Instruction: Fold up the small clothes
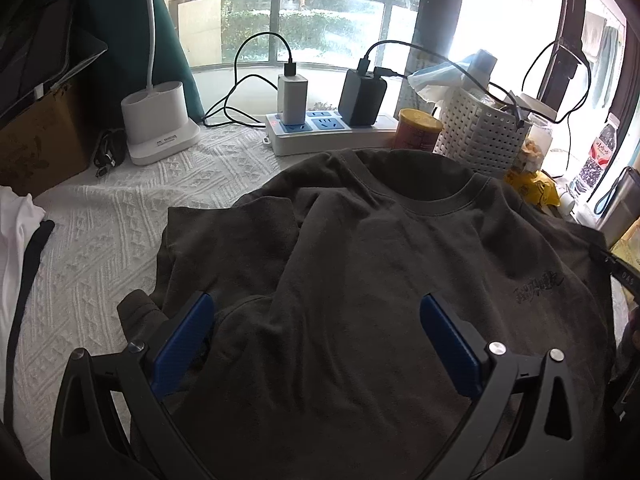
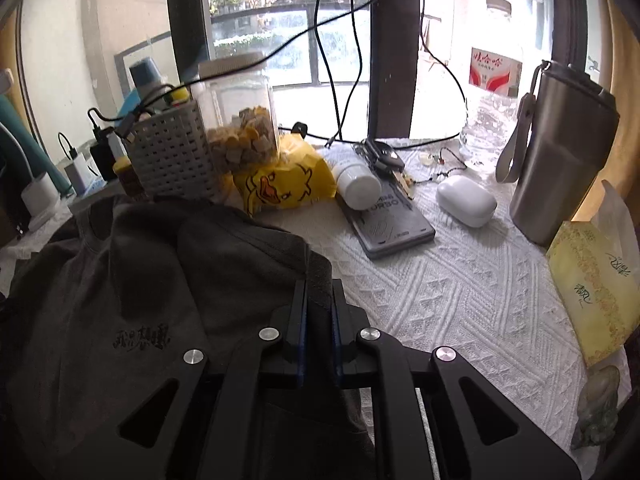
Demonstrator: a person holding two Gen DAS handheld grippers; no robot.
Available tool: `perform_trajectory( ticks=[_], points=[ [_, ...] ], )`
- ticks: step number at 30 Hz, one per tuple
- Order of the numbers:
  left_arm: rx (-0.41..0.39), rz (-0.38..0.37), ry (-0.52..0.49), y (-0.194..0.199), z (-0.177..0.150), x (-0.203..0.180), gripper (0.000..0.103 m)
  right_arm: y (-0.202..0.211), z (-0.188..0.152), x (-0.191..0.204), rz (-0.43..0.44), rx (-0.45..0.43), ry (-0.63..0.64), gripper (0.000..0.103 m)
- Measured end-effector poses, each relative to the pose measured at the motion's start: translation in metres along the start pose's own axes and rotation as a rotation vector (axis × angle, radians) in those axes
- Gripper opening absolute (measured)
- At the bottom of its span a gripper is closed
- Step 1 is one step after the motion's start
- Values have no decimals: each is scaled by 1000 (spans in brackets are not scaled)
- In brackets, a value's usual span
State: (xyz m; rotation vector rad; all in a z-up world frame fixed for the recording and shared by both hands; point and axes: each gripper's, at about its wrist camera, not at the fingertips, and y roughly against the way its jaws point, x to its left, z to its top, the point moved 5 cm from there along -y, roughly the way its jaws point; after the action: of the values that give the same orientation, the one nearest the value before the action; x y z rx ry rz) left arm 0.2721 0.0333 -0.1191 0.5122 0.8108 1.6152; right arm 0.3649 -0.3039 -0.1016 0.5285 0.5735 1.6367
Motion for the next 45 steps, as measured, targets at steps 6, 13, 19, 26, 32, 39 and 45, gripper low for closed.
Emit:
perform_trajectory(
  ticks=[6, 13, 19, 26, 32, 39, 45],
  points=[
    [-4, 24, -7, 6, -3, 2, 102, 34, 10, 19, 126, -106, 41, 10],
    [0, 26, 0, 16, -14, 3, 102, 44, -11, 52, 210, -59, 139, 10],
    [-14, 17, -9, 29, -22, 3, 102, 48, -40, 72, 209, -18, 236, 10],
    [-26, -2, 1, 37, -27, 5, 102, 42, -19, 25, 104, -11, 110, 22],
    [-22, -4, -9, 34, -25, -2, 102, 13, -14, 10, 56, 48, 126, 100],
    [-16, 14, -2, 25, -16, 2, 102, -22, -7, 7, 91, 147, 141, 100],
    [2, 31, 0, 15, -15, 6, 102, -48, 5, 20, 136, 177, 210, 79]
  ],
)
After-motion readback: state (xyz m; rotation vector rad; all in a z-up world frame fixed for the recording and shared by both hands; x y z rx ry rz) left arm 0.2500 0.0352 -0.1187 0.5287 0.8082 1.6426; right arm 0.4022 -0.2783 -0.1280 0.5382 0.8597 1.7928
